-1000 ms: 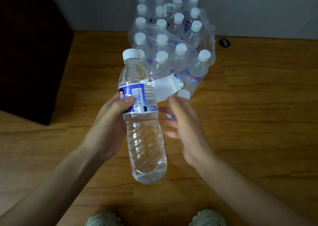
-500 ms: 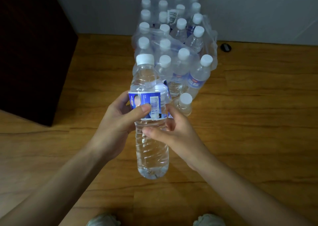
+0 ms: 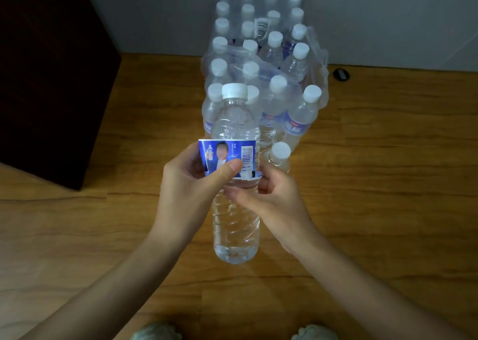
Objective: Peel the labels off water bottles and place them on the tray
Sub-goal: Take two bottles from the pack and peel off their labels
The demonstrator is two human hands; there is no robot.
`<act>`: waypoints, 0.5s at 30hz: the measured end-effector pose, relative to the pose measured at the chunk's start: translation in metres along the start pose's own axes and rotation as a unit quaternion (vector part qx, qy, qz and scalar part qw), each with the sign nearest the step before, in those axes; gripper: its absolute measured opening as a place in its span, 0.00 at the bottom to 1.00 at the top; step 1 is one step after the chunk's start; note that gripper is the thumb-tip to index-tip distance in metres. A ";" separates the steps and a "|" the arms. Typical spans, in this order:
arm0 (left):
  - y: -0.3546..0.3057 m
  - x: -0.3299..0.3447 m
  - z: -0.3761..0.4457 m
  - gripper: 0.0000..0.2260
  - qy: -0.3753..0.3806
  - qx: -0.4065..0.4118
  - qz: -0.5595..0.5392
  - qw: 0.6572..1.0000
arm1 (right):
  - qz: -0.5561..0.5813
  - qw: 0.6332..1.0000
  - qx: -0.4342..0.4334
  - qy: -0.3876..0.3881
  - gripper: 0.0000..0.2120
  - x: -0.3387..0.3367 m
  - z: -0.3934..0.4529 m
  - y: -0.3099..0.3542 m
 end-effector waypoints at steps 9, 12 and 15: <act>-0.015 -0.019 -0.008 0.05 -0.107 0.066 0.126 0.984 | 0.002 0.999 -0.008 -0.043 0.17 -0.012 0.000 0.000; -0.023 -0.025 -0.005 0.06 -0.122 0.091 0.192 0.970 | -0.019 0.998 -0.010 -0.065 0.19 -0.017 0.002 0.000; -0.030 -0.026 -0.003 0.07 -0.112 0.119 0.227 0.960 | -0.053 0.994 -0.018 -0.096 0.25 -0.021 0.005 0.003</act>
Point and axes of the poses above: each hand's wrist, its own z-axis towards the middle knuckle, its own x-axis out of the palm, y = z × x, the point moved 8 cm from there along z, towards the middle knuckle, and after that the axes turned 1 degree about z, right-handed, at the moved point
